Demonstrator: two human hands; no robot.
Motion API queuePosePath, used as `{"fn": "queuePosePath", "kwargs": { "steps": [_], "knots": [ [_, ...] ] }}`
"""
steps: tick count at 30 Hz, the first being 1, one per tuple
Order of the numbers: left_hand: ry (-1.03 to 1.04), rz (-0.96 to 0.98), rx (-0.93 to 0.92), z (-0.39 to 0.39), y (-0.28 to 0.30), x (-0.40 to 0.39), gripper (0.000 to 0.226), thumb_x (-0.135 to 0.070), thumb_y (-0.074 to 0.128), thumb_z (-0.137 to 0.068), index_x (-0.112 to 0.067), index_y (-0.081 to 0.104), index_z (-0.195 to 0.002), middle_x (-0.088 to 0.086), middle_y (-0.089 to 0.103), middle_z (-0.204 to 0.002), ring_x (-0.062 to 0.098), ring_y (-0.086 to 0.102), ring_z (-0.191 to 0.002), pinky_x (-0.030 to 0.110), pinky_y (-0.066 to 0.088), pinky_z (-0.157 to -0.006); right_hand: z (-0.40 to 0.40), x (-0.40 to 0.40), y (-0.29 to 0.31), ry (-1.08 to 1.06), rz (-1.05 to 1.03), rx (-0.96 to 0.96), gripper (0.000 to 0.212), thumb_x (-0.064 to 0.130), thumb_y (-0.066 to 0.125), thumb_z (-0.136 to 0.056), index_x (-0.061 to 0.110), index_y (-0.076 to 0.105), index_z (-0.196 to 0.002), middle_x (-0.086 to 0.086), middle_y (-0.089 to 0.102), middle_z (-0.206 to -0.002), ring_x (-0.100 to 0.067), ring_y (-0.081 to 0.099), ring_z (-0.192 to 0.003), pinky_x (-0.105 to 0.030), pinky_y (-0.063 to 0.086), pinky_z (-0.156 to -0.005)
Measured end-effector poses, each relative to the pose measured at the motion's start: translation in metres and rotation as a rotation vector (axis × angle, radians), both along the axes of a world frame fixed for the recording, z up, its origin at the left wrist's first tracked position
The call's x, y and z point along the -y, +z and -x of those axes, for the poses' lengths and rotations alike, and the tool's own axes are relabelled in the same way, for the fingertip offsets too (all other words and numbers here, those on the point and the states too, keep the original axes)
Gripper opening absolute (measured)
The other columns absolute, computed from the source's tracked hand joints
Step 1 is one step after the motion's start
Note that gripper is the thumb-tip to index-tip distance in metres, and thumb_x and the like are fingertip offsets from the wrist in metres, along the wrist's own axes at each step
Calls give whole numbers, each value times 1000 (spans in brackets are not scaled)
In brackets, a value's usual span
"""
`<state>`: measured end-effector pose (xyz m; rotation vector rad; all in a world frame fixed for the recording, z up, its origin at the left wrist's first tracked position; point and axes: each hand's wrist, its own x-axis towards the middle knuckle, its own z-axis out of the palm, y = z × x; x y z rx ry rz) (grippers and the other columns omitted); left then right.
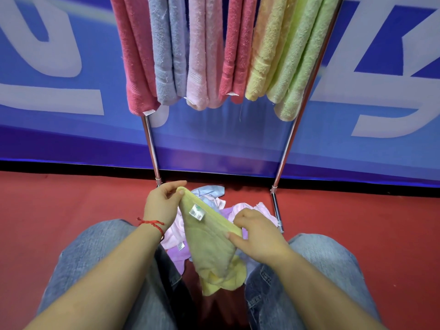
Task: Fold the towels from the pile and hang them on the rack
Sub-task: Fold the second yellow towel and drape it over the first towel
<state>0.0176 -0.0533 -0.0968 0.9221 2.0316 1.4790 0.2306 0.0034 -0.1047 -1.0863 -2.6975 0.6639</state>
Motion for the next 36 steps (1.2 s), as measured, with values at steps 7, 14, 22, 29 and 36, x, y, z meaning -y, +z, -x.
{"fn": "queuePosePath", "kwargs": {
  "steps": [7, 14, 22, 29, 36],
  "knots": [
    [97, 93, -98, 3, -5, -2, 24, -5, 58, -86, -14, 70, -105, 2, 65, -91, 19, 60, -91, 34, 45, -96, 0, -7, 2, -182, -11, -72, 25, 34, 64, -87, 10, 69, -81, 6, 59, -84, -14, 51, -87, -26, 36, -95],
    [-34, 33, -133, -3, 1, 0, 25, -5, 56, -89, -15, 68, -108, -4, 64, -98, 10, 57, -95, 20, 40, -91, -3, -11, 2, -419, 119, -316, 28, 16, 70, -81, 24, 45, -72, 7, 49, -67, -12, 47, -63, -30, 40, -65],
    [-210, 185, -414, -10, 2, -2, 40, -7, 53, -92, -11, 52, -131, 10, 60, -117, 22, 54, -112, 17, 32, -93, -8, -22, -3, -424, 164, -334, 18, 22, 62, -85, 36, 57, -73, 6, 54, -85, -16, 55, -85, -31, 43, -80],
    [-217, 286, -480, -15, 16, -13, 16, -10, 52, -91, -7, 65, -101, 10, 67, -104, 26, 59, -100, 21, 33, -77, -11, -37, 32, -392, 225, -463, 10, 10, 60, -87, 19, 62, -84, 10, 61, -78, -6, 54, -75, -8, 37, -64],
    [-90, -45, -261, -20, 87, -12, 5, -11, 50, -94, -13, 54, -95, 0, 58, -87, 17, 54, -84, 19, 32, -69, -9, -40, 124, -337, -12, -634, 11, 13, 59, -88, 23, 59, -83, 17, 58, -74, 9, 53, -66, -3, 37, -60]
  ]
}}
